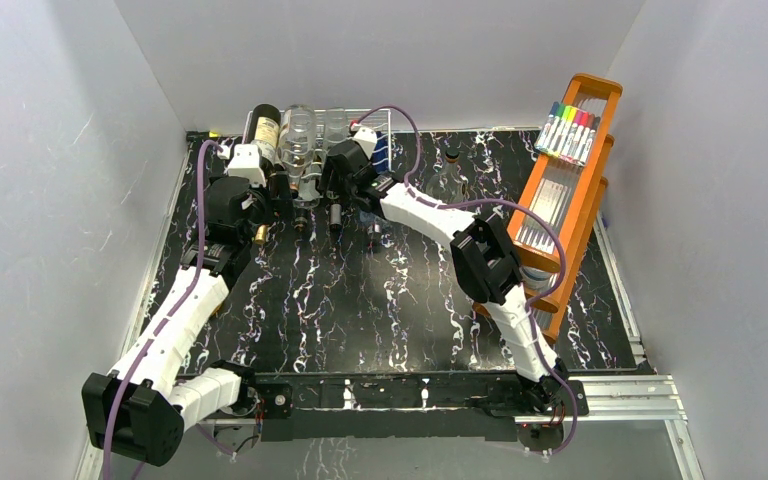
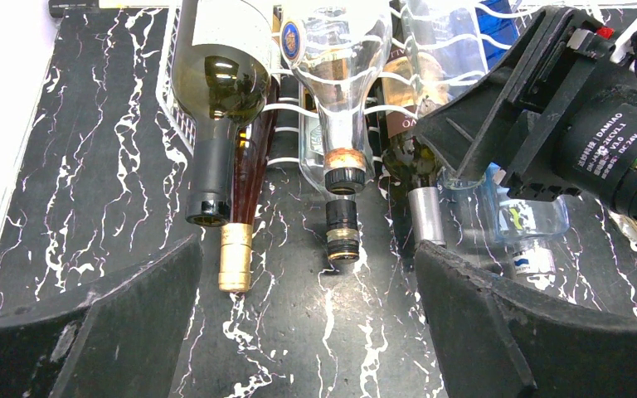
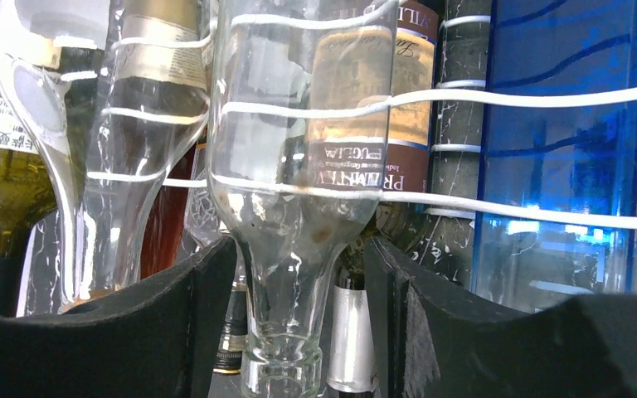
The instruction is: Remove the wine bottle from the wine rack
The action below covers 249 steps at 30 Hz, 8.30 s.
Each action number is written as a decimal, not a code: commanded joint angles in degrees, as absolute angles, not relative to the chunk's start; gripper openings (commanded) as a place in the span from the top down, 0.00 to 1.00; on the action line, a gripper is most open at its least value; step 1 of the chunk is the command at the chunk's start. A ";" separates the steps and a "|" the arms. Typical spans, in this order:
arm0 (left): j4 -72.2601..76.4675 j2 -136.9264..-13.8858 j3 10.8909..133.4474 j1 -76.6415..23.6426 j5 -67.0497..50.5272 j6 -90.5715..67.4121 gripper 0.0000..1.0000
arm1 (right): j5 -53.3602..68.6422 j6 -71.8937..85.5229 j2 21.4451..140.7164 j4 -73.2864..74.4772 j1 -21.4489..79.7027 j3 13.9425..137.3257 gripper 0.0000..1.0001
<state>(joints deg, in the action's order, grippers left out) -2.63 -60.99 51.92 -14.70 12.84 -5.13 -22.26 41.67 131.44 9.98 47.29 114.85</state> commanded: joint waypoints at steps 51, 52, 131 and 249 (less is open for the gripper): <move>-1.72 -61.41 52.22 -14.44 12.28 -5.45 0.02 | -14.04 52.92 101.92 -18.13 49.37 79.98 1.00; -1.77 -61.40 52.22 -14.47 12.21 -5.45 0.02 | -13.58 53.12 101.18 -18.37 49.35 79.22 1.00; 18.71 -77.92 46.28 -31.54 -38.93 30.84 0.69 | 17.57 21.13 81.39 13.14 39.94 64.02 0.46; 21.31 -68.82 49.58 -17.55 4.38 3.05 0.02 | -20.47 15.04 84.77 29.18 52.67 89.66 0.02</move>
